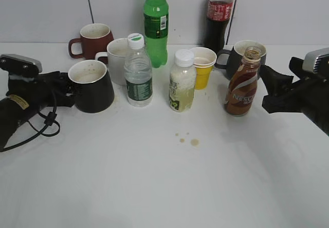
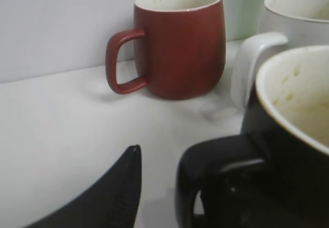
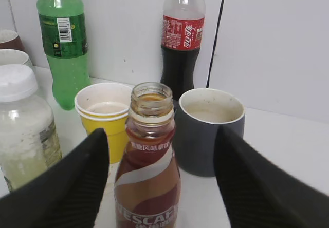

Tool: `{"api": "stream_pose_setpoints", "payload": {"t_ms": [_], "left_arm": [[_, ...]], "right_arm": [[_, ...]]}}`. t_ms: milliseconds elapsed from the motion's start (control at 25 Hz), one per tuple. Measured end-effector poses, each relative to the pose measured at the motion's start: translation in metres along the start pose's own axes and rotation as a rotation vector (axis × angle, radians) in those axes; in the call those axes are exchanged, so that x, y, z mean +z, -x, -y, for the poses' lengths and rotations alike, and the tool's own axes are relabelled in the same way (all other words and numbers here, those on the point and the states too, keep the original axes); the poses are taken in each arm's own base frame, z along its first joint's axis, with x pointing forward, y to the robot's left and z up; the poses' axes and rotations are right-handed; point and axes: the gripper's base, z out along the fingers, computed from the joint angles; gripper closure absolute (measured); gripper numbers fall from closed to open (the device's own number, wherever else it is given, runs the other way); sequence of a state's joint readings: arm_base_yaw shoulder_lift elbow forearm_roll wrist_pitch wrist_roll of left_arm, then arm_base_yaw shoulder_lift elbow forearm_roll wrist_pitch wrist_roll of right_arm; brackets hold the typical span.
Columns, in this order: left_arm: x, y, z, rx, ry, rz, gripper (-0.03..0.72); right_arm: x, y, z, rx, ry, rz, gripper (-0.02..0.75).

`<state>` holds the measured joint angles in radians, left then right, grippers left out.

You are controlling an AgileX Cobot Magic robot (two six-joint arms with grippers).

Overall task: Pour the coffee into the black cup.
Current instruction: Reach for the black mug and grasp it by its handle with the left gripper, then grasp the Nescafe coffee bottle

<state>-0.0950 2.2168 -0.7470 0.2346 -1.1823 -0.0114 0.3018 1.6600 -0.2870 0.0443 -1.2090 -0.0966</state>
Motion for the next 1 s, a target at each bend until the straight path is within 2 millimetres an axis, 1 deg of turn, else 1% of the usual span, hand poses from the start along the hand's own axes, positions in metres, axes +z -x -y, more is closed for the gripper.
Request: {"api": "stream_pose_setpoints", "payload": {"t_ms": [240,320,400,480,520,600,720,880,1000], "left_arm": [[0.019,-0.006,0.0,0.022,-0.041,0.022,0.388],[0.023,-0.006,0.0,0.027,-0.047,0.036,0.405],[0.025,-0.006,0.0,0.03,-0.053,0.043,0.469],[0.025,-0.006,0.0,0.031,-0.057,0.046,0.583],[0.025,-0.006,0.0,0.029,-0.057,0.046,0.625],[0.025,-0.005,0.0,0.028,-0.056,0.055,0.629],[0.021,-0.003,0.001,0.025,-0.053,0.051,0.629],[0.007,0.006,0.003,0.042,-0.051,0.024,0.638],[-0.006,0.017,0.005,0.047,-0.054,0.022,0.641]], "right_arm": [[0.0,0.0,0.0,0.0,0.0,0.0,0.256],[0.0,0.0,0.0,0.0,0.0,0.0,0.244],[0.0,0.0,0.0,-0.001,0.0,-0.002,0.215],[0.001,-0.003,-0.001,-0.003,0.006,-0.011,0.187],[0.002,-0.006,-0.002,-0.006,0.013,-0.022,0.169],[0.006,-0.014,-0.003,-0.011,0.027,-0.051,0.155],[0.013,-0.035,-0.006,-0.015,0.04,-0.13,0.149],[0.025,-0.057,-0.009,-0.016,0.053,-0.195,0.149],[0.037,-0.069,-0.011,-0.006,0.059,-0.219,0.149]]}}
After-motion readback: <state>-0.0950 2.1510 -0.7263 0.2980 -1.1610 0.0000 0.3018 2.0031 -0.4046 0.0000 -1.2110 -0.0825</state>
